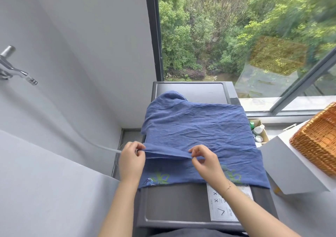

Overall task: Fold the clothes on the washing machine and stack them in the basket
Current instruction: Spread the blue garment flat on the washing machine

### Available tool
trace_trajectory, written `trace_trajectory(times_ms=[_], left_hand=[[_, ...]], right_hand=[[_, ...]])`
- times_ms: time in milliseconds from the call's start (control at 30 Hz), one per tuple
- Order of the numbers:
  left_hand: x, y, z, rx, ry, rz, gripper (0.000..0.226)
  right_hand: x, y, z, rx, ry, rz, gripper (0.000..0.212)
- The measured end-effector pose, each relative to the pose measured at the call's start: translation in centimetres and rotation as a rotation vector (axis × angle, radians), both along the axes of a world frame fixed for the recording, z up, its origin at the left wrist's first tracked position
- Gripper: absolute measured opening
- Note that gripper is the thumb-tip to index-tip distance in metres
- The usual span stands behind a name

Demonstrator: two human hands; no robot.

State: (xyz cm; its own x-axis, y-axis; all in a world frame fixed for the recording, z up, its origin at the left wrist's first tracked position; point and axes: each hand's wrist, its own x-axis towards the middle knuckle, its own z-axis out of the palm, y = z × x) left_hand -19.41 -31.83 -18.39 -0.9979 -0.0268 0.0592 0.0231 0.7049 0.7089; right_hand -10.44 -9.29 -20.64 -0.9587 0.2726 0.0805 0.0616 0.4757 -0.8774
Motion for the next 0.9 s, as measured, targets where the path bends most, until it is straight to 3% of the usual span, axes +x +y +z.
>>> trace_trajectory(times_ms=[100, 200, 300, 367, 467, 567, 633, 767, 900], left_hand=[[1.4, -1.5, -0.6, 0.014, -0.077, -0.004, 0.021], [1.9, -2.0, -2.0, -0.149, -0.134, 0.005, 0.014], [2.2, -1.5, -2.0, -0.179, -0.084, 0.043, 0.011], [2.4, -0.4, -1.5, -0.121, -0.011, -0.039, 0.014], [3.1, 1.6, -2.3, -0.241, 0.049, -0.286, 0.041], [4.6, 2.0, -3.9, -0.506, -0.193, -0.485, 0.073], [4.9, 1.5, -4.7, -0.569, -0.292, -0.518, 0.072], [3.0, 2.0, -2.4, -0.398, -0.236, -0.369, 0.044], [-2.4, 4.1, 0.5, -0.064, -0.107, -0.249, 0.046]], right_hand=[[1.1, -0.3, -0.5, 0.051, 0.014, 0.071, 0.028], [2.0, -0.3, -0.9, 0.165, -0.011, 0.152, 0.015], [2.7, -0.7, -0.9, 0.238, -0.032, 0.165, 0.016], [2.8, -1.0, -0.8, 0.288, -0.004, 0.124, 0.02], [2.4, -1.4, -1.4, 0.385, -0.003, 0.134, 0.02], [2.2, -1.8, -2.0, 0.42, -0.087, 0.128, 0.024], [1.9, -1.8, -1.9, 0.37, -0.163, 0.12, 0.027], [0.4, -0.8, -0.9, 0.202, -0.281, 0.079, 0.017], [-2.7, 2.0, 0.6, 0.071, -0.222, -0.076, 0.014]])
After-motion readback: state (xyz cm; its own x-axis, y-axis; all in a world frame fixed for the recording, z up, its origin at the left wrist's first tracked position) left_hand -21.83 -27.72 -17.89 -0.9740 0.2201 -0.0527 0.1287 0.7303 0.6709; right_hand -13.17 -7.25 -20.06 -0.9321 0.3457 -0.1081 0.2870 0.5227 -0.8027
